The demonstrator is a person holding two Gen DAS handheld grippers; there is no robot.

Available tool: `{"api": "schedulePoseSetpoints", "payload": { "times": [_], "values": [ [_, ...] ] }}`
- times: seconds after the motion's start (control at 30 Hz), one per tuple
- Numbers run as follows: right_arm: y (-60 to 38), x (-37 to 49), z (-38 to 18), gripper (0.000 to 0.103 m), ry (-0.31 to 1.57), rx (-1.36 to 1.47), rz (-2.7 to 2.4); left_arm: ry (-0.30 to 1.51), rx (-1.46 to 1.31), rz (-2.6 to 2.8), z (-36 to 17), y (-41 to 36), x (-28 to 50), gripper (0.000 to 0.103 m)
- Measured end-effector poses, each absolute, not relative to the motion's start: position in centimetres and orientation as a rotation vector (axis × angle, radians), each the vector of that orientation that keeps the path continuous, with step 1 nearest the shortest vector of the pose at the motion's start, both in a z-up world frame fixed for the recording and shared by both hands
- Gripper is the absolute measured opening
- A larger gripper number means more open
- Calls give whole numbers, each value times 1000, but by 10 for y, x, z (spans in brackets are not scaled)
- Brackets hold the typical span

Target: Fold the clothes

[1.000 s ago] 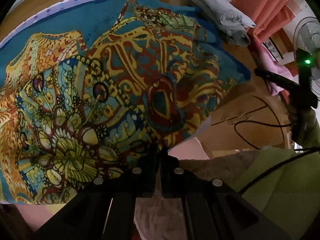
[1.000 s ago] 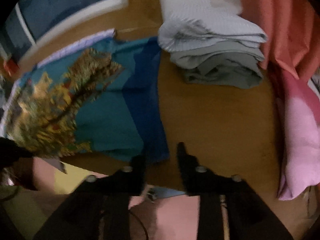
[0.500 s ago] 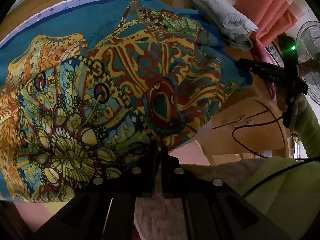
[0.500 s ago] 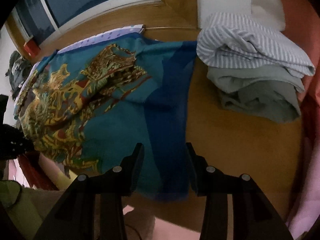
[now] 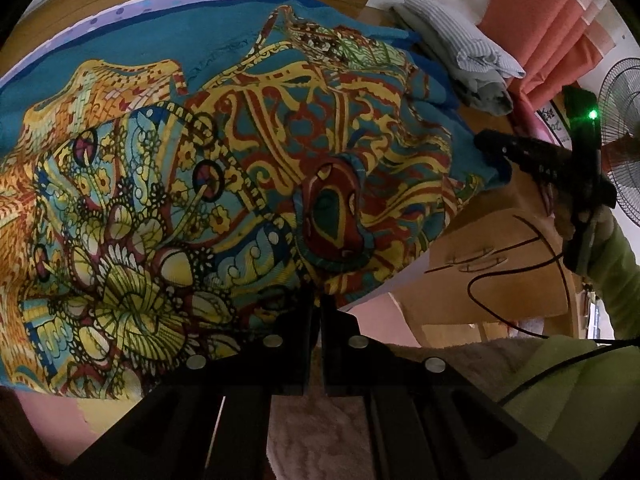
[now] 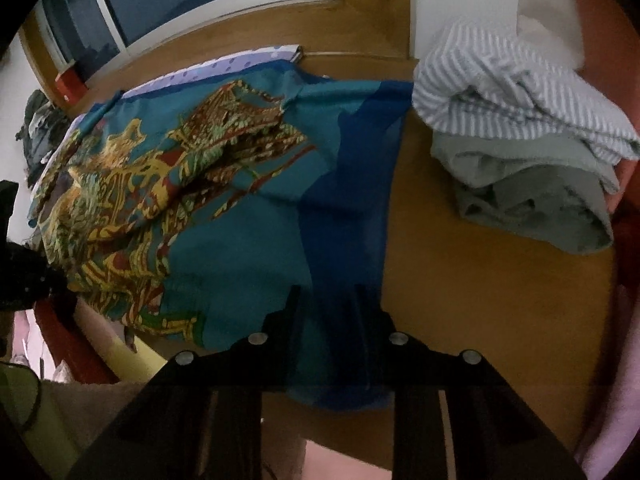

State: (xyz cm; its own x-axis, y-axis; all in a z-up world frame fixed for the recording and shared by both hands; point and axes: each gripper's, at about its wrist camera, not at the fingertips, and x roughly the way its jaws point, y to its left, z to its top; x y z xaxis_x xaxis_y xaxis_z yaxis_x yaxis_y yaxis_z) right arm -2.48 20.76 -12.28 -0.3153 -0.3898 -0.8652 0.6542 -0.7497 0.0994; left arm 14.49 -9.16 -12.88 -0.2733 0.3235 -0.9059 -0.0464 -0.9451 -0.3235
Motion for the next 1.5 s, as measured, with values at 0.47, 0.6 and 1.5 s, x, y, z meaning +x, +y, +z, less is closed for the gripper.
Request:
{"api": "schedulePoseSetpoints", "payload": {
  "times": [0.47, 0.6, 1.5],
  "values": [
    [202, -22, -109, 1, 359, 1162, -2067, -334, -1689, 2363, -116, -88, 156, 1],
    [220, -14, -90, 1, 322, 1157, -2074, -277, -1660, 2388, -101, -85, 164, 1],
    [226, -29, -124, 1, 246, 1297, -2009, -191, -1730, 2284, -109, -69, 169, 1]
  ]
}}
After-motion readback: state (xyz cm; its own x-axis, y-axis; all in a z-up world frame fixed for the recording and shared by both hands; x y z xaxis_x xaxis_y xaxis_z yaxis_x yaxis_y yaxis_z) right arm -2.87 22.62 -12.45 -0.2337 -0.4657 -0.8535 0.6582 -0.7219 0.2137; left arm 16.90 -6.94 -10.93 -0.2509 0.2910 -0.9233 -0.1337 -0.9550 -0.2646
